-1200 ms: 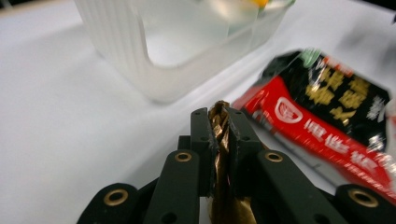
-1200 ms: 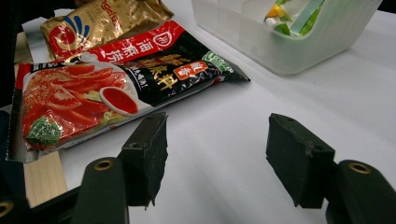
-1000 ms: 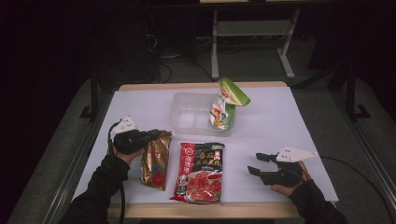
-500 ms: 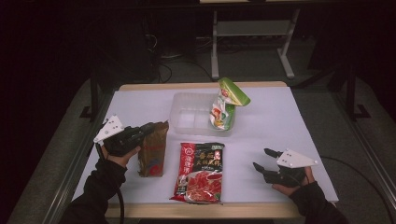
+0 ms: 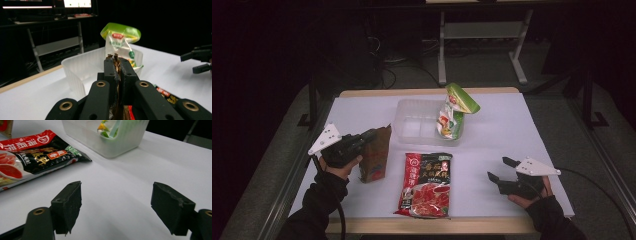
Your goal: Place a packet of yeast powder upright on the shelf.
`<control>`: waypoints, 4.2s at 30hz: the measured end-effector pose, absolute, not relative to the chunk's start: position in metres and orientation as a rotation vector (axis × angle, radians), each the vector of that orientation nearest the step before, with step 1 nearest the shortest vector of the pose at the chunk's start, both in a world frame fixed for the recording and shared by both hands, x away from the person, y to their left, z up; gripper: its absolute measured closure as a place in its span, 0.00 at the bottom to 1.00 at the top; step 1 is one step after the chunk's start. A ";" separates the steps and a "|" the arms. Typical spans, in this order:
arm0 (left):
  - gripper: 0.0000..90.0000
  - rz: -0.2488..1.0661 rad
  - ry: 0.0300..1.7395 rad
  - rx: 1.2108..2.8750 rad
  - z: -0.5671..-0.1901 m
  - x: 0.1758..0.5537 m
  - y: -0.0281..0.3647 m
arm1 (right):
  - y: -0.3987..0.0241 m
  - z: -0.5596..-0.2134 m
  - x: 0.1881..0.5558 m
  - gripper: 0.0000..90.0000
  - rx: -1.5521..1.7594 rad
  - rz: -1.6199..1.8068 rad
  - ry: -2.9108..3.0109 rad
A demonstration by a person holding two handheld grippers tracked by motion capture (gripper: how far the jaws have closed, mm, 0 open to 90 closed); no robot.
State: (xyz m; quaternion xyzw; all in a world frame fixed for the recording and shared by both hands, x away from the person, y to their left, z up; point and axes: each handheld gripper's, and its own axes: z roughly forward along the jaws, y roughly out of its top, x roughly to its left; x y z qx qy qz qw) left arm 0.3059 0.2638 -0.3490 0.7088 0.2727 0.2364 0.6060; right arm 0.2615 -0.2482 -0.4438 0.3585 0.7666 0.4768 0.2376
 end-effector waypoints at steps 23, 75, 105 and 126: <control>0.96 0.573 0.616 1.495 -0.322 0.313 0.236 | -0.238 -0.442 0.251 0.24 0.951 1.210 2.118; 0.96 0.660 0.829 1.413 -0.337 0.437 0.108 | -0.241 -0.441 0.252 0.26 0.967 1.248 2.112; 0.81 0.596 0.753 1.512 -0.377 0.429 0.124 | -0.239 -0.444 0.253 0.26 0.954 1.219 2.144; 0.37 0.582 0.615 1.694 -0.362 0.388 0.159 | -0.233 -0.447 0.255 0.25 0.946 1.221 2.174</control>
